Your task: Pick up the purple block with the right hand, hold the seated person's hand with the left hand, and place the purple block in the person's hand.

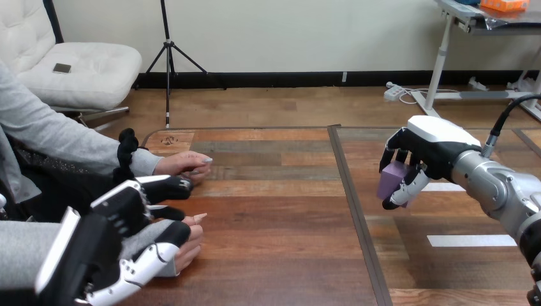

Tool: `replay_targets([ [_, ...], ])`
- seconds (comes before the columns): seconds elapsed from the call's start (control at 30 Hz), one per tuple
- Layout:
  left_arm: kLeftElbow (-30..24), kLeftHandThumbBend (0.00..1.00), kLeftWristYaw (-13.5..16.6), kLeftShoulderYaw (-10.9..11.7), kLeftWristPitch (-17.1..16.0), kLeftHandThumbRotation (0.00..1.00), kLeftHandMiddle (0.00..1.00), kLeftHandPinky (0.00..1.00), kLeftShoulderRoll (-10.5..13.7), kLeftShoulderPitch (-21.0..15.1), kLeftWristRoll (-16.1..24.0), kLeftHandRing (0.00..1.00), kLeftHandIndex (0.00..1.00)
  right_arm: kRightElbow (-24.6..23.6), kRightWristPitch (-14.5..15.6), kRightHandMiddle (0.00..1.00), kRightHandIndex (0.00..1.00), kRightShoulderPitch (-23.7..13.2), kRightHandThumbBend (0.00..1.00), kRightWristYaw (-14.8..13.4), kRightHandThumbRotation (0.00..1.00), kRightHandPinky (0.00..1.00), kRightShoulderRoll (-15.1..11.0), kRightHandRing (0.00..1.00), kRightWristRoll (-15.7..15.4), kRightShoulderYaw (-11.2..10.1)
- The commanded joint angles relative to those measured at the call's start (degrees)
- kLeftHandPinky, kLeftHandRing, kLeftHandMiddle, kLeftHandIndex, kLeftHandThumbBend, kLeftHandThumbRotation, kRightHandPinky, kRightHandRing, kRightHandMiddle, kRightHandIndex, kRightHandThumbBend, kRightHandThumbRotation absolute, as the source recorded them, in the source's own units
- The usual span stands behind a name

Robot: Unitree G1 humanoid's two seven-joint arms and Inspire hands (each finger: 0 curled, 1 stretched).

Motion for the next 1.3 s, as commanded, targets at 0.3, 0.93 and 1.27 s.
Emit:
replay_targets([
  [0.3,-0.69,0.72,3.41,5.01,0.13,0.28,0.73,0.53,5.02,-6.03,3.31,0.73,0.66,-4.14,-0.96,0.46,0.45,-6.31,0.76,1.16,0.0,0.33,-1.67,0.4,1.18,-0.85],
  [0.93,-8.17,0.94,4.39,7.69,9.62,0.45,0.84,0.58,15.69,-7.1,25.49,0.8,0.82,-3.48,-1.37,0.45,0.45,-6.04,0.75,1.17,0.0,0.33,-1.61,0.39,1.77,-1.22],
  [1.27,-7.46,1.0,4.24,5.48,10.94,0.55,0.88,0.61,19.91,-10.05,32.9,0.82,0.87,-3.41,-1.15,0.44,0.45,-5.98,0.75,0.76,0.0,0.32,-1.27,0.39,2.01,-1.42],
])
